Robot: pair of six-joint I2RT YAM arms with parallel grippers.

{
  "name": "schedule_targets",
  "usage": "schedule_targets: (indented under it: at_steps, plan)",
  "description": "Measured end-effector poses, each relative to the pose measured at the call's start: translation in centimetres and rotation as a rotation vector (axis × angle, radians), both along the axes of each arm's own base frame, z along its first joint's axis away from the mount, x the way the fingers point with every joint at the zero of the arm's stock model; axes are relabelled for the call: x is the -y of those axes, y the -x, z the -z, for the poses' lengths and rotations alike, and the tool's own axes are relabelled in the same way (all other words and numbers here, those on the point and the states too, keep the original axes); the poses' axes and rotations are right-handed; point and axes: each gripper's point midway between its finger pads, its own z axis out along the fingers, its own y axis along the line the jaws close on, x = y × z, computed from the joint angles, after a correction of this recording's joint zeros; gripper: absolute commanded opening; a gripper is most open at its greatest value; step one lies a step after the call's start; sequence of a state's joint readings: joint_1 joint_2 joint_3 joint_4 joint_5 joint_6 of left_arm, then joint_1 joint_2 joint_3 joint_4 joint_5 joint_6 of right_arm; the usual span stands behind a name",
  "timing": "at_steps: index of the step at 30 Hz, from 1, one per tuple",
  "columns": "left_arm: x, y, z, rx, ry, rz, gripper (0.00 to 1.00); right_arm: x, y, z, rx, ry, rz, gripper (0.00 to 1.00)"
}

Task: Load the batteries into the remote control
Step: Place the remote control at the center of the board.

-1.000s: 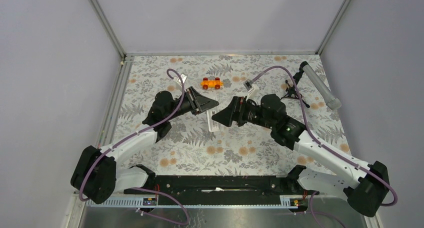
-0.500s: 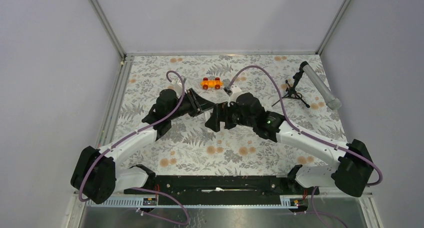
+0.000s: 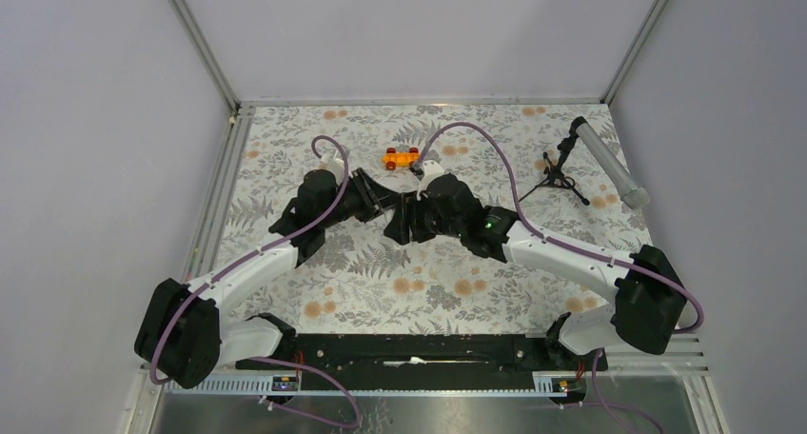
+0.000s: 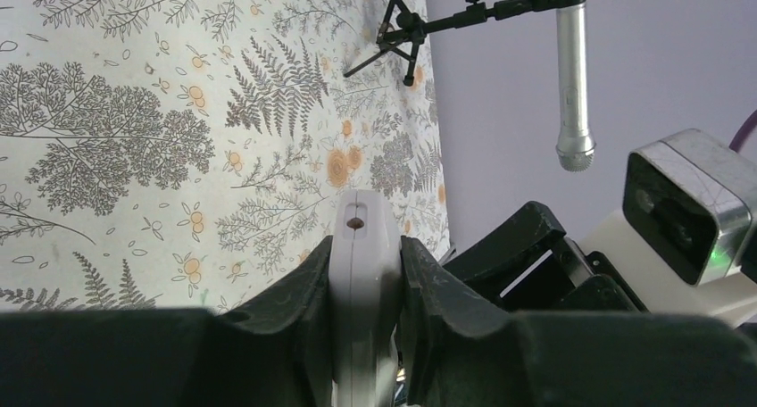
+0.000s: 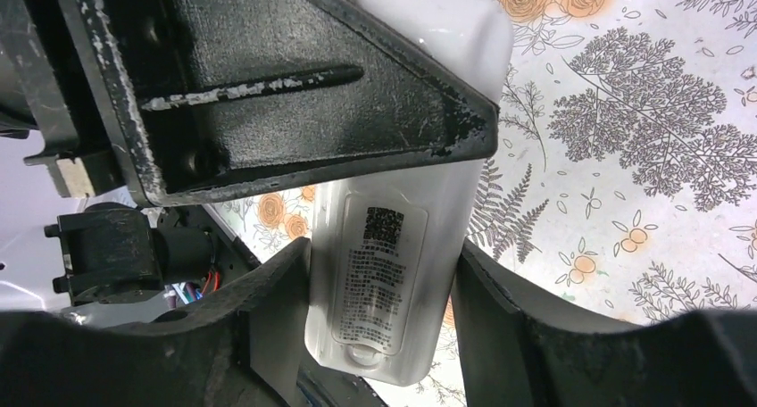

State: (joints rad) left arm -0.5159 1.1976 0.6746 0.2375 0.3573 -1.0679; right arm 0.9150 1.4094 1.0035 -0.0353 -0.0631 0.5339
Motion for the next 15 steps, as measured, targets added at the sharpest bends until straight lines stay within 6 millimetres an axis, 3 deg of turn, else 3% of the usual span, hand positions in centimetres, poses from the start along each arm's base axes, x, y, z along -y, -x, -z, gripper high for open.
schedule_targets:
  at_steps: [3, 4, 5, 9, 15]
  plan:
    - [-0.1, 0.1, 0.2, -0.013, -0.004, -0.004, 0.71, 0.1, -0.1, 0.2, -0.002, 0.008, 0.01, 0.31]
    - [-0.1, 0.1, 0.3, -0.018, -0.006, -0.008, 0.92, 0.2, -0.2, 0.3, -0.001, 0.015, 0.021, 0.31]
    - [-0.3, 0.1, 0.4, -0.017, -0.016, -0.013, 0.98, 0.4, -0.4, 0.5, 0.001, 0.023, 0.033, 0.31]
    - [-1.2, 0.2, 0.8, -0.026, -0.064, -0.056, 0.99, 1.5, -1.0, 1.5, 0.009, 0.071, 0.094, 0.31]
    - [-4.5, -0.2, 1.6, -0.042, -0.17, -0.197, 0.99, 6.3, -1.3, 7.0, -0.045, 0.247, 0.205, 0.32]
